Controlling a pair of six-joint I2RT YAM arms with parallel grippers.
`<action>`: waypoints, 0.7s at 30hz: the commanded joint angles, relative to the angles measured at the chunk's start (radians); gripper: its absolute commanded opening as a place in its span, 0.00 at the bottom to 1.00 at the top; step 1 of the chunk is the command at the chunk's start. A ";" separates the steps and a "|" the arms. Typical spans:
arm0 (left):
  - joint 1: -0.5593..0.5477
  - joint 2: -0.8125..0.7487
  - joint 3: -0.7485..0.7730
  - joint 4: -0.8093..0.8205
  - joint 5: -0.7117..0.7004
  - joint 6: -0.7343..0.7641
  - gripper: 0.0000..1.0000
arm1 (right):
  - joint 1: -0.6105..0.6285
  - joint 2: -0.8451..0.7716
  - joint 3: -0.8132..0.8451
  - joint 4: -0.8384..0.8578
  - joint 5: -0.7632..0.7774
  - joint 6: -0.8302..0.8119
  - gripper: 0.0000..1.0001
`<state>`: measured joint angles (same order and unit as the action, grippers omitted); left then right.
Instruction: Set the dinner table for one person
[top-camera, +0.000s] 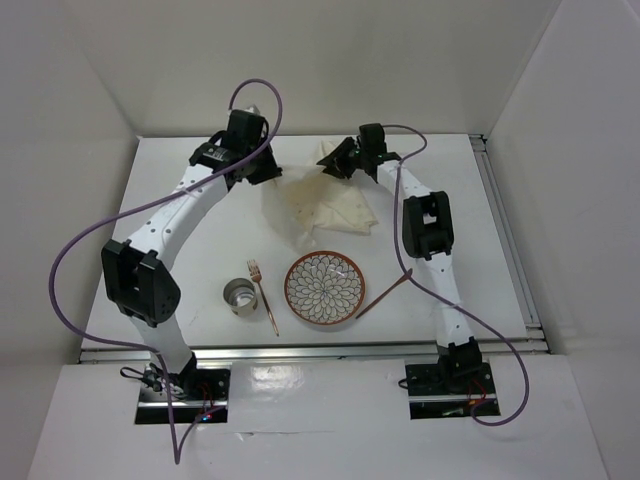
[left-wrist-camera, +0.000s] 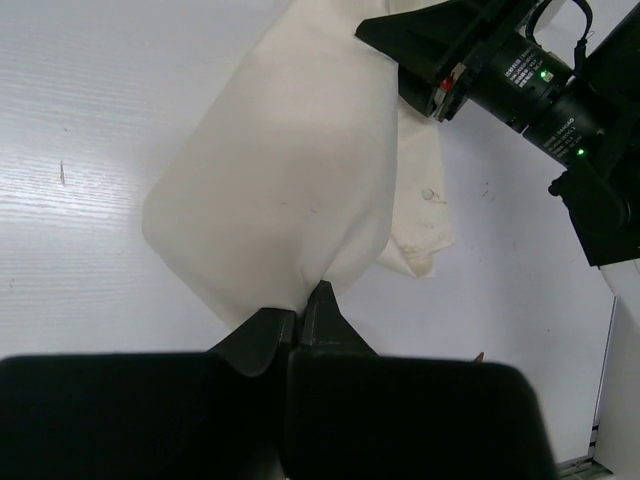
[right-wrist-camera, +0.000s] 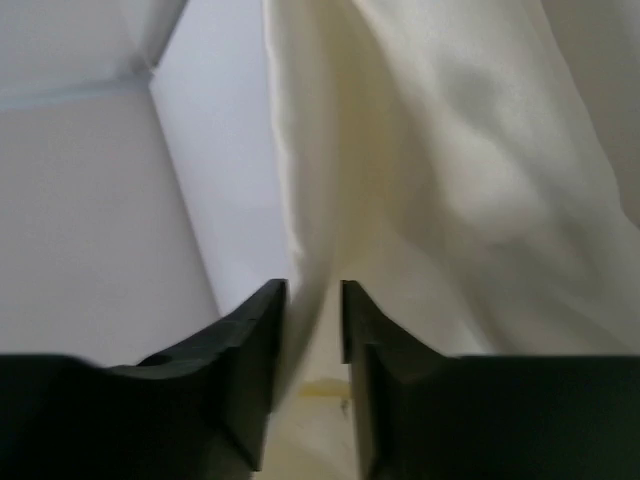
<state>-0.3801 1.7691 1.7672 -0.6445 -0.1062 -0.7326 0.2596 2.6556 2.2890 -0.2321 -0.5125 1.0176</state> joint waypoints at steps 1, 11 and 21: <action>0.009 -0.054 0.018 0.022 -0.012 0.041 0.00 | 0.009 0.001 0.067 0.131 -0.015 0.051 0.35; 0.177 0.038 0.245 0.029 0.134 0.128 0.00 | -0.095 -0.170 0.196 0.316 0.010 0.042 0.00; 0.349 -0.017 0.330 0.103 0.440 0.107 0.00 | -0.132 -0.754 -0.349 0.373 -0.009 -0.165 0.00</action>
<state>-0.0978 1.8713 2.1796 -0.6037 0.2188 -0.6319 0.1390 2.0960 2.0953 0.0441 -0.5552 0.9504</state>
